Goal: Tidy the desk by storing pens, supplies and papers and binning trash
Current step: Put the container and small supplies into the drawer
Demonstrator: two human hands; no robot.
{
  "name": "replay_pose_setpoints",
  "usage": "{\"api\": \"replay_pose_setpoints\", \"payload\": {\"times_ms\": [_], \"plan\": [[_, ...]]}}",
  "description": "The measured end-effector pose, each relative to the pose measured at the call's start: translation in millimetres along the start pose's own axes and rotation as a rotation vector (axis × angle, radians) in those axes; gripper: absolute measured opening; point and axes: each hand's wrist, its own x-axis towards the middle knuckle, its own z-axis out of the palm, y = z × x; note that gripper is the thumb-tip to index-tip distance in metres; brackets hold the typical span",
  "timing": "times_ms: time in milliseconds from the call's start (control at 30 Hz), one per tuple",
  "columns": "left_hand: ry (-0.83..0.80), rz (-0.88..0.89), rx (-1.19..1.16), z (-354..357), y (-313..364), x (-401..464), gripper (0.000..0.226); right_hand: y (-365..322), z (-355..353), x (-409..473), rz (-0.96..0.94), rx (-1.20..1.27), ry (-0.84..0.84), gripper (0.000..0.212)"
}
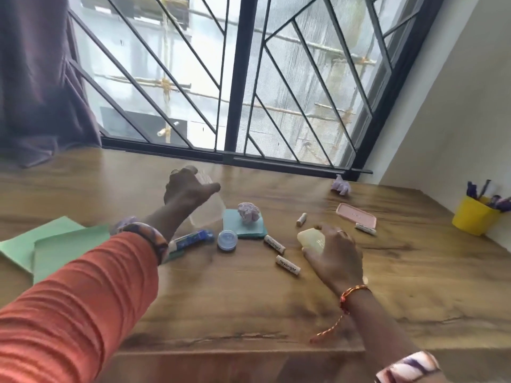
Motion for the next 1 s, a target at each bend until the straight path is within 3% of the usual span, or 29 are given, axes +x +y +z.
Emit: {"api": "replay_pose_setpoints", "payload": {"times_ms": [67,167,233,300,400,467,600,700,833,900,1000], "plan": [[0.002,-0.122,-0.402,-11,-2,4,0.062,-16,-4,-3,-0.181,0.140,0.024,0.048],[-0.163,-0.341,-1.043,-24,3,-9,0.039,-51,-10,-3,-0.311,0.442,-0.126,0.054],[-0.229,-0.432,-1.215,-27,9,-25,0.016,-78,-10,1,-0.307,0.630,-0.246,0.061],[-0.265,-0.498,-1.278,-24,8,-35,0.022,-101,-3,8,-0.284,0.757,-0.291,0.062],[-0.334,-0.564,-1.193,-25,0,-42,0.042,-122,13,21,-0.247,0.849,-0.226,0.038],[-0.307,-0.557,-1.027,-29,-8,-40,0.035,-128,21,32,-0.210,0.851,-0.183,0.018],[-0.101,-0.421,-0.742,-36,-24,-31,0.016,-134,27,45,-0.322,0.621,-0.195,0.023],[-0.022,-0.245,-0.584,-37,-21,-41,0.036,-136,30,47,-0.401,0.540,-0.225,0.025],[0.046,0.194,-0.369,-29,-3,-75,0.037,-115,22,48,-0.424,0.500,-0.181,0.037],[-0.024,0.408,-0.295,-20,6,-95,0.034,-91,14,40,-0.403,0.509,-0.100,0.036],[-0.221,0.505,-0.208,8,10,-117,0.033,-49,12,11,-0.310,0.504,-0.008,0.030]]}}
